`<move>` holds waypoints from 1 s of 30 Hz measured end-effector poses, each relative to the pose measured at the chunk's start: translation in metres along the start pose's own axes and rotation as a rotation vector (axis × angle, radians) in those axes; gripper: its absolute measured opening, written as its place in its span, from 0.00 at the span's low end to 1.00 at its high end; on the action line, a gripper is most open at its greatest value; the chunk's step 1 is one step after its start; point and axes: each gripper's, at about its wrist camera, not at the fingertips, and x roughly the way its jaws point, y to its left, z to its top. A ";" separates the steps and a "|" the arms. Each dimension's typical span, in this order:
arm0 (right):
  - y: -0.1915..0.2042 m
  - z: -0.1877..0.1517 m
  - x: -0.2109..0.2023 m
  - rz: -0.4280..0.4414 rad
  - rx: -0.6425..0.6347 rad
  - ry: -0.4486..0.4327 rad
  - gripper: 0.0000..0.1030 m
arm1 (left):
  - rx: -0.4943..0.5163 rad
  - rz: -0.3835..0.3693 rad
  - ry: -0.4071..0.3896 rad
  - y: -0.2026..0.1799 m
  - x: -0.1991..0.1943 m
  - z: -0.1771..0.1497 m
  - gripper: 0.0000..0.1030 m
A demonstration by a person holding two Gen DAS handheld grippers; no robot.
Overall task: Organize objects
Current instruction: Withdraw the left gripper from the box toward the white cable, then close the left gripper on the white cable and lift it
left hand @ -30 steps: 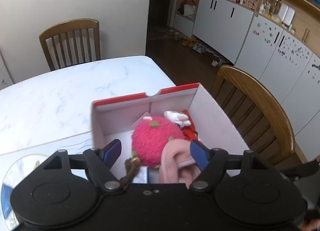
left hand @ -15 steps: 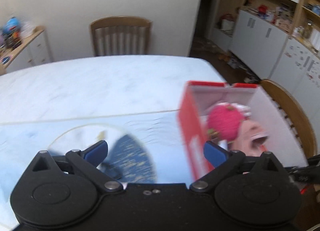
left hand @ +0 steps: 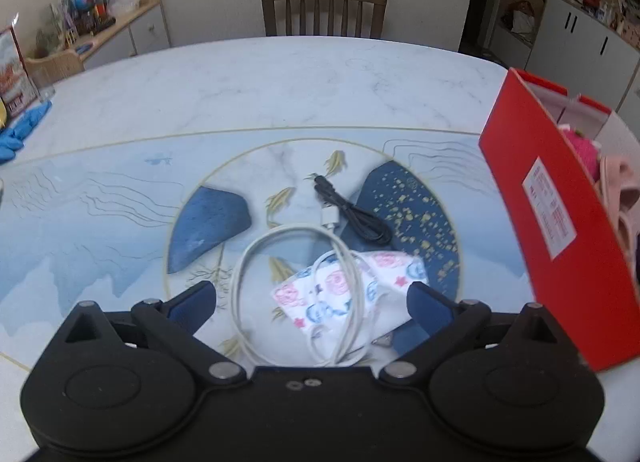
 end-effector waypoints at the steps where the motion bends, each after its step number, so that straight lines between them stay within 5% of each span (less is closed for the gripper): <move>1: 0.000 -0.001 0.000 0.000 0.000 0.001 0.07 | 0.007 0.006 -0.010 0.000 -0.001 -0.003 0.98; 7: 0.000 -0.001 0.001 -0.009 -0.001 0.010 0.07 | 0.051 0.030 -0.025 -0.002 -0.001 -0.023 0.90; 18: 0.004 -0.005 0.004 -0.025 -0.005 0.036 0.07 | 0.146 -0.052 0.026 -0.012 0.006 -0.044 0.52; 25: 0.005 -0.006 0.004 -0.026 0.000 0.037 0.07 | 0.173 -0.074 0.038 -0.011 0.007 -0.048 0.42; 30: 0.004 -0.007 0.003 -0.029 0.003 0.037 0.07 | 0.172 -0.065 0.037 -0.010 0.007 -0.046 0.19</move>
